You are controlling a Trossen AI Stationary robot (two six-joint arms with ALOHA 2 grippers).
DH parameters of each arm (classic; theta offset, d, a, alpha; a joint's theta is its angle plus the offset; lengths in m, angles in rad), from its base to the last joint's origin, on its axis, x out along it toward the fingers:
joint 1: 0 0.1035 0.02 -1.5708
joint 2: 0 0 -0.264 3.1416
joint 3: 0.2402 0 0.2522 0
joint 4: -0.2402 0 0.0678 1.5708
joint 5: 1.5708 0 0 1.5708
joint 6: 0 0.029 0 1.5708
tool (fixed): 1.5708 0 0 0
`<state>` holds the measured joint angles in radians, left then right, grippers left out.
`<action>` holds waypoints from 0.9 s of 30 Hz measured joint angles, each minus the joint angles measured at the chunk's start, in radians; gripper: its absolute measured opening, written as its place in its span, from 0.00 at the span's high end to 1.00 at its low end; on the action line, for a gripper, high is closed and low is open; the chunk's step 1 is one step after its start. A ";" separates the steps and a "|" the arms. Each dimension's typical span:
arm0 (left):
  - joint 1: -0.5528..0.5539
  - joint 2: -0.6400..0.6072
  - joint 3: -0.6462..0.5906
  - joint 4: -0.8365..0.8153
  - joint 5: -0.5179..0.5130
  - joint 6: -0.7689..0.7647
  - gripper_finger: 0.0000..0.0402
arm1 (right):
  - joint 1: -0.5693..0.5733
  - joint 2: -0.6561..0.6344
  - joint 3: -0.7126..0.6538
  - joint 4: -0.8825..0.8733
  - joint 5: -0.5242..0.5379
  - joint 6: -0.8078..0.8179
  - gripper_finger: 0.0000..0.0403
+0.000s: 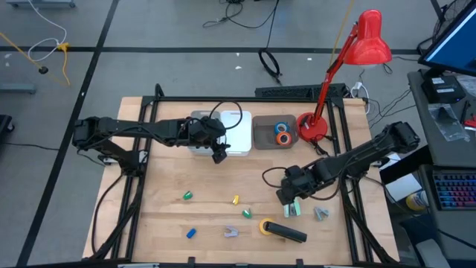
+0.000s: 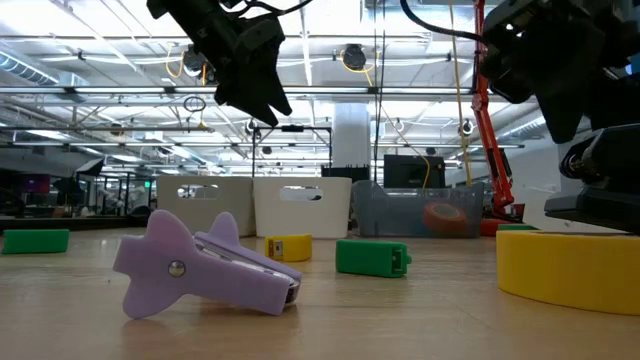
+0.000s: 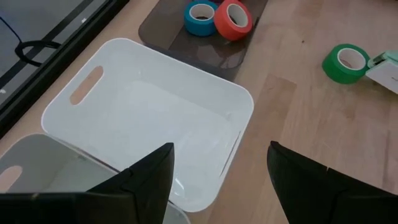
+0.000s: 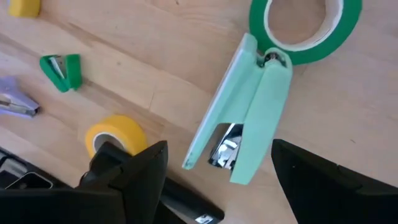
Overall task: Pick and place Stapler, Stapler remover, tape
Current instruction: Put the blue stapler into the grey bin
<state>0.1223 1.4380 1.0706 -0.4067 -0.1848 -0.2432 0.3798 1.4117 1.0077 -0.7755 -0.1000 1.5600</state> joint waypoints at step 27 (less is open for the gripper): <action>0.001 0.000 0.000 0.000 -0.001 0.001 0.36 | -0.067 -0.001 -0.066 0.034 0.049 -0.027 0.31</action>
<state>0.1230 1.4380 1.0706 -0.4065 -0.1856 -0.2420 0.3123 1.4109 0.9421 -0.7419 -0.0505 1.5330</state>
